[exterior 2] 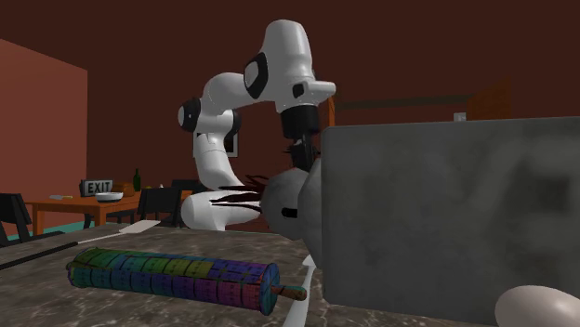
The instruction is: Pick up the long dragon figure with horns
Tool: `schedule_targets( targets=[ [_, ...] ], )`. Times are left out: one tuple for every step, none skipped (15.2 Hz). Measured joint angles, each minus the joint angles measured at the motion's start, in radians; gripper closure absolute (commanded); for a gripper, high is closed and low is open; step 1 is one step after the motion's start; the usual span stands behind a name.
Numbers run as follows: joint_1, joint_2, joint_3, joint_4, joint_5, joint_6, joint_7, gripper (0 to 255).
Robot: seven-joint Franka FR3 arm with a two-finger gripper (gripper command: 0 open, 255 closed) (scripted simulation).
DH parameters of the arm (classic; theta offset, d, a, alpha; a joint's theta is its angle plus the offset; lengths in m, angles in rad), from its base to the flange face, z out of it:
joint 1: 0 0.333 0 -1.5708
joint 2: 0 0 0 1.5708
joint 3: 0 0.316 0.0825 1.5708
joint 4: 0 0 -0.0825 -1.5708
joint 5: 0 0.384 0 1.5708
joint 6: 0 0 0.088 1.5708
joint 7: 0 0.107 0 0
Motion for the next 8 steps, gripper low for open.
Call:
schedule_targets(
  targets=[
    [0.000, 0.002, 0.000, 0.016, 0.000, -0.013, 0.002, 255],
    [0.000, 0.004, 0.001, 0.030, 0.000, -0.026, 0.004, 255],
    [0.000, 0.005, 0.000, 0.044, -0.001, -0.039, 0.005, 255],
    [0.000, 0.006, -0.001, 0.057, -0.002, -0.051, 0.005, 255],
    [0.000, 0.008, 0.000, 0.070, -0.002, -0.062, 0.007, 255],
    [0.001, 0.013, 0.000, 0.087, -0.002, -0.074, 0.008, 255],
    [0.001, 0.016, 0.000, 0.105, -0.002, -0.089, 0.010, 255],
    [0.001, 0.015, 0.000, 0.113, -0.002, -0.097, 0.011, 255]
  ],
)
